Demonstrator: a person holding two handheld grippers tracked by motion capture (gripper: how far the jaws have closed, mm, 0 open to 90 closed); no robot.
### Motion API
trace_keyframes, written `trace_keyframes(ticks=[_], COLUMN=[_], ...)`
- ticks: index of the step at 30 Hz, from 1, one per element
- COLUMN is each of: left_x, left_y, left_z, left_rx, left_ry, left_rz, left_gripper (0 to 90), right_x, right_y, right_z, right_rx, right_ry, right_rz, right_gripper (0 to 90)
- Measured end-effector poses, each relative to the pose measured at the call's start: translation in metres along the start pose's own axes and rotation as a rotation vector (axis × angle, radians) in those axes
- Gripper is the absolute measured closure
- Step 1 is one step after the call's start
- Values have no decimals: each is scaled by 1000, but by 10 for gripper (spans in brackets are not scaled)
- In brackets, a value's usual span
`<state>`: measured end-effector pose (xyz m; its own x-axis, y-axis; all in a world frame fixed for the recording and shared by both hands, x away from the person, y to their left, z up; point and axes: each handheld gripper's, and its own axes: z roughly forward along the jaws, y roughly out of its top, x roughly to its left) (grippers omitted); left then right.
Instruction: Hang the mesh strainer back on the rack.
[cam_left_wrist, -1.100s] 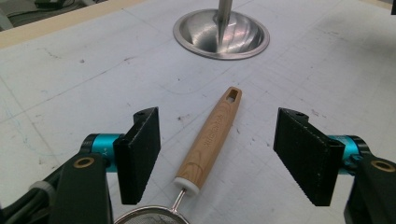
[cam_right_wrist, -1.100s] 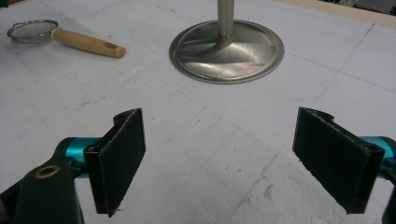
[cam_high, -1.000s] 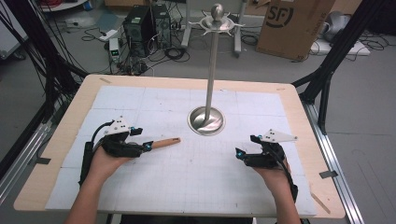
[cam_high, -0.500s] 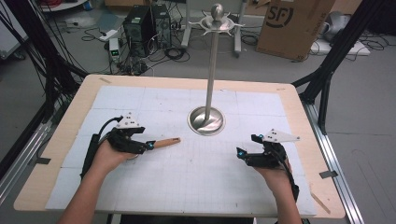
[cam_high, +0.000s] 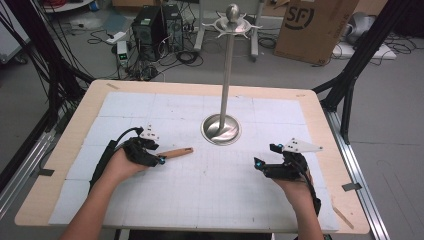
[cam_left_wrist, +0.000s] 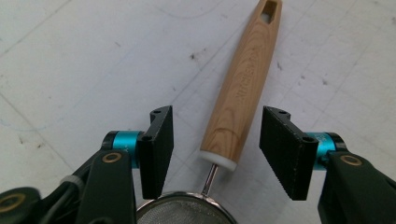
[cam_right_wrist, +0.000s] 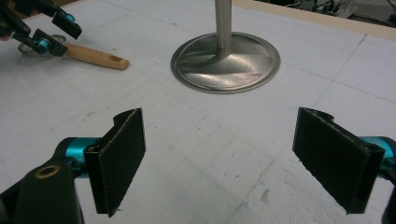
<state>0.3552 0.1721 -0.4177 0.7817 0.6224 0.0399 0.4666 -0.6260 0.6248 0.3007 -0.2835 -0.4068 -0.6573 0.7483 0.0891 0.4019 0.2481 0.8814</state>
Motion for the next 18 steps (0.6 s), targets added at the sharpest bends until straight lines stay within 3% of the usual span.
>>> trace_keyframes(ticks=[10, 18], left_x=[3, -1], left_y=[-3, -2], left_z=[8, 6], left_rx=[57, 57], left_ry=[-16, -28], left_rz=[-1, 20], left_gripper=[542, 641], right_x=[1, 1], right_y=[0, 0], right_z=[1, 1], right_rx=[4, 3], right_ry=[0, 1], right_rz=[-3, 3], right_gripper=[161, 161])
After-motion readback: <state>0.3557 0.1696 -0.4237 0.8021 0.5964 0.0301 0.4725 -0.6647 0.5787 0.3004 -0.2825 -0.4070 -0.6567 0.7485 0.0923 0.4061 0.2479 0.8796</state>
